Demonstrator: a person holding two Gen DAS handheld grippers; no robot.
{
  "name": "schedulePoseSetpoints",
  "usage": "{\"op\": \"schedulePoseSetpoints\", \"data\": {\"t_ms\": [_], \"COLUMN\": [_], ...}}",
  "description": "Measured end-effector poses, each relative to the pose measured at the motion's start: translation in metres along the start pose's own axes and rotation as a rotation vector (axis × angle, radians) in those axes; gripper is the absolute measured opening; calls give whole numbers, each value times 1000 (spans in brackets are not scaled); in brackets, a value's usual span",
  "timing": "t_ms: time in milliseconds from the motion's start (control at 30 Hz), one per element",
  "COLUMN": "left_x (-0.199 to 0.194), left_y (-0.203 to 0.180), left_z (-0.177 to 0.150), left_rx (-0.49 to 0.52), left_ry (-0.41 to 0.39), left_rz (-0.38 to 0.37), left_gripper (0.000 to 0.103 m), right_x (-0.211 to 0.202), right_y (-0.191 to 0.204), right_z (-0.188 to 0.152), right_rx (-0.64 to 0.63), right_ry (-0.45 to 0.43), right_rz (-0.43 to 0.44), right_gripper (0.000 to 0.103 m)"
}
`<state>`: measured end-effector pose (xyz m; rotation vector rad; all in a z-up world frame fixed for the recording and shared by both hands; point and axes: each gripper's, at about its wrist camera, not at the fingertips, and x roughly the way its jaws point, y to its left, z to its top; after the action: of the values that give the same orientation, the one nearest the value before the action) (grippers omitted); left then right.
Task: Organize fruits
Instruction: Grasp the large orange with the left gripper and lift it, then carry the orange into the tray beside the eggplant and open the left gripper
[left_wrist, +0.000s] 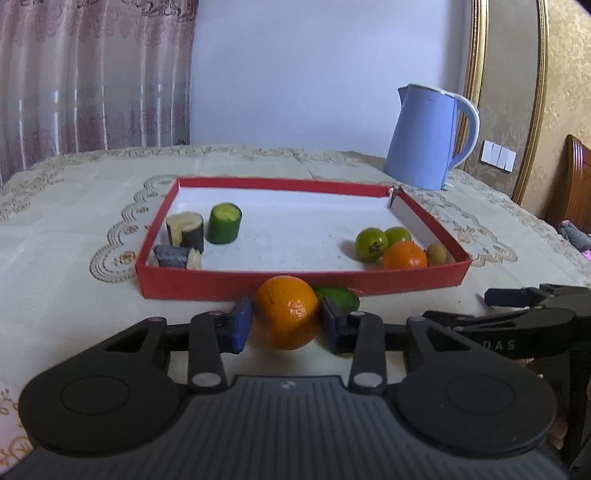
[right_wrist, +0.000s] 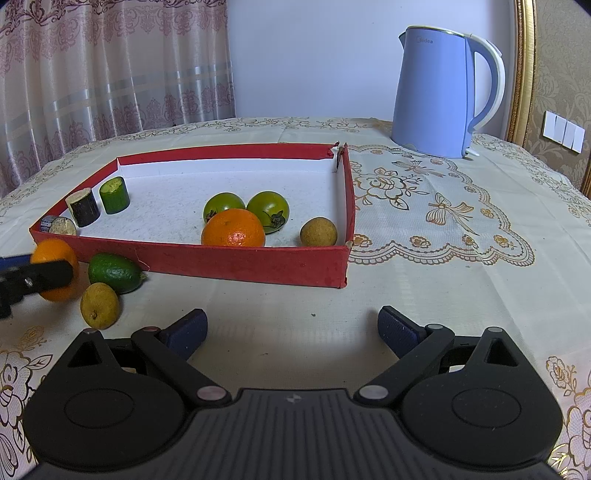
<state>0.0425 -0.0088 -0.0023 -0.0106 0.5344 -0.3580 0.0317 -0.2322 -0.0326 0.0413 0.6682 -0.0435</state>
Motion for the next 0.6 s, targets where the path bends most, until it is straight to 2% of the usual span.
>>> {"op": "schedulePoseSetpoints", "data": {"t_ms": [300, 433, 600], "left_x": [2, 23, 46], "left_y": [8, 17, 26], "left_z": [32, 40, 44], "left_rx": [32, 28, 8], "left_ry": [-64, -44, -14], "left_rz": [41, 83, 90], "left_gripper": [36, 36, 36], "right_x": [0, 0, 0], "right_y": [0, 0, 0], "right_z": [0, 0, 0], "right_rx": [-1, -1, -2], "right_ry": [0, 0, 0], "right_rz": [-2, -2, -2], "right_gripper": [99, 99, 100]}}
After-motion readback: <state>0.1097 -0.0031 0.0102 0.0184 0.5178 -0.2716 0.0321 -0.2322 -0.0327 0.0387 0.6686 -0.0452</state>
